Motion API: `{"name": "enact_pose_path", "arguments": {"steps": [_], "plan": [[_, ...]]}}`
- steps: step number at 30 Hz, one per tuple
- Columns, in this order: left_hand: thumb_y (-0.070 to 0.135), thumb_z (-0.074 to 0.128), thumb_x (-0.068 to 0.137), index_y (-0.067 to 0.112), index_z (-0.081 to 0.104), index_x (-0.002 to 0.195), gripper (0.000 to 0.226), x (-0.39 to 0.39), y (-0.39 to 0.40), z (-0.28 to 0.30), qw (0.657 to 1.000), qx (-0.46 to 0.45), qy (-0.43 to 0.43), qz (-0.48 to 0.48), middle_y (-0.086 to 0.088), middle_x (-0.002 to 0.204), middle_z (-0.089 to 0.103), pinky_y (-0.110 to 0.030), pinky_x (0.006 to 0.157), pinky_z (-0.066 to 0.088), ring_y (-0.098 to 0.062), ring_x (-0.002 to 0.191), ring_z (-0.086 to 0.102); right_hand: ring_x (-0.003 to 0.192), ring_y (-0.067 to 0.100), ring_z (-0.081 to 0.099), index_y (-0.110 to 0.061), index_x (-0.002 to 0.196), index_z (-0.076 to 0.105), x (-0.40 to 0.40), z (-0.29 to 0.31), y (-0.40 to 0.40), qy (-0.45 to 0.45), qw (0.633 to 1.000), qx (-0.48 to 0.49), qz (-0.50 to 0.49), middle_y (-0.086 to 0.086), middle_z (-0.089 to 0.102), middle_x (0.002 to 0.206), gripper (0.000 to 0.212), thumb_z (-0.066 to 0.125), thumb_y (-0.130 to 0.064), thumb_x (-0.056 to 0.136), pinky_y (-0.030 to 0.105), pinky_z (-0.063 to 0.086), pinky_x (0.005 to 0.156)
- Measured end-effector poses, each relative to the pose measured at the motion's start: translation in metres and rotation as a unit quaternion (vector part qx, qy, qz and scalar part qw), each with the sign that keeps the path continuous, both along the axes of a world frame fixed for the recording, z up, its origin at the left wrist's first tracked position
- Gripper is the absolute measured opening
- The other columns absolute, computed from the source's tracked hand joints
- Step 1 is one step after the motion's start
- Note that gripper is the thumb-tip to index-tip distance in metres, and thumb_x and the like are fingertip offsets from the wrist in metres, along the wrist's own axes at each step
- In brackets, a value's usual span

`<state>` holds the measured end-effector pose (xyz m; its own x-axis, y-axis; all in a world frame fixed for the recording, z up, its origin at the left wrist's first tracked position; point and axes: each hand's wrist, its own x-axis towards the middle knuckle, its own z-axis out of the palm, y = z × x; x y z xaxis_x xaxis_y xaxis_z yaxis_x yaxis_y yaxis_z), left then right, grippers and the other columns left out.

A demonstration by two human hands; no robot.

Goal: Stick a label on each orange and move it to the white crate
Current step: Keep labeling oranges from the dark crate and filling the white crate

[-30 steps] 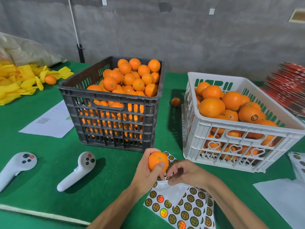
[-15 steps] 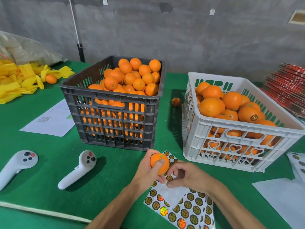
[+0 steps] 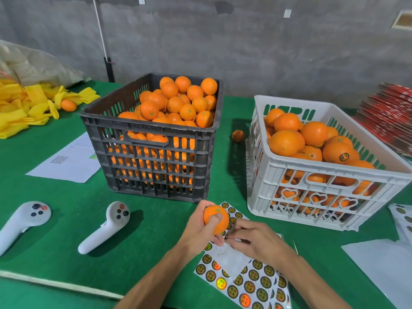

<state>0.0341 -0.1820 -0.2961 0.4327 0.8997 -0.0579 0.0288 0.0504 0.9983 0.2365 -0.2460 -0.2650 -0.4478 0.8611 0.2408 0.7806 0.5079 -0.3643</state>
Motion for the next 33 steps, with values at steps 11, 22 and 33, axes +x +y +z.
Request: {"name": "enact_pose_path", "arguments": {"steps": [11,22,33], "plan": [[0.053,0.061,0.089,0.033,0.054,0.116,0.035,0.001,0.003,-0.002,1.0,-0.004,0.003,0.003,-0.015,0.101,0.069,-0.042,0.061,0.063,-0.039,0.067,0.075,0.082,0.004,0.055,-0.017,0.117,0.077,0.004,0.006,0.0,-0.02,0.999,-0.021,0.014,-0.003,0.062,0.104,0.033,0.063,-0.042,0.1,0.016,0.044,0.077],[0.051,0.063,0.086,0.024,0.055,0.118,0.042,0.001,0.002,0.001,0.998,-0.005,-0.047,0.033,-0.018,0.11,0.065,-0.045,0.061,0.063,-0.042,0.067,0.072,0.101,0.012,0.063,-0.014,0.105,0.078,0.002,-0.008,0.002,-0.05,0.996,0.07,0.021,-0.006,0.071,0.114,0.018,0.064,-0.026,0.101,0.029,0.055,0.087],[0.054,0.082,0.075,0.024,0.064,0.115,0.052,-0.004,0.006,0.01,0.983,-0.013,-0.121,0.139,-0.017,0.107,0.071,-0.046,0.068,0.065,-0.042,0.074,0.076,0.132,0.007,0.045,-0.033,0.137,0.064,0.005,-0.015,-0.001,-0.048,0.997,-0.013,-0.051,-0.016,0.05,0.149,0.06,0.051,-0.072,0.094,0.028,0.039,0.11]]}}
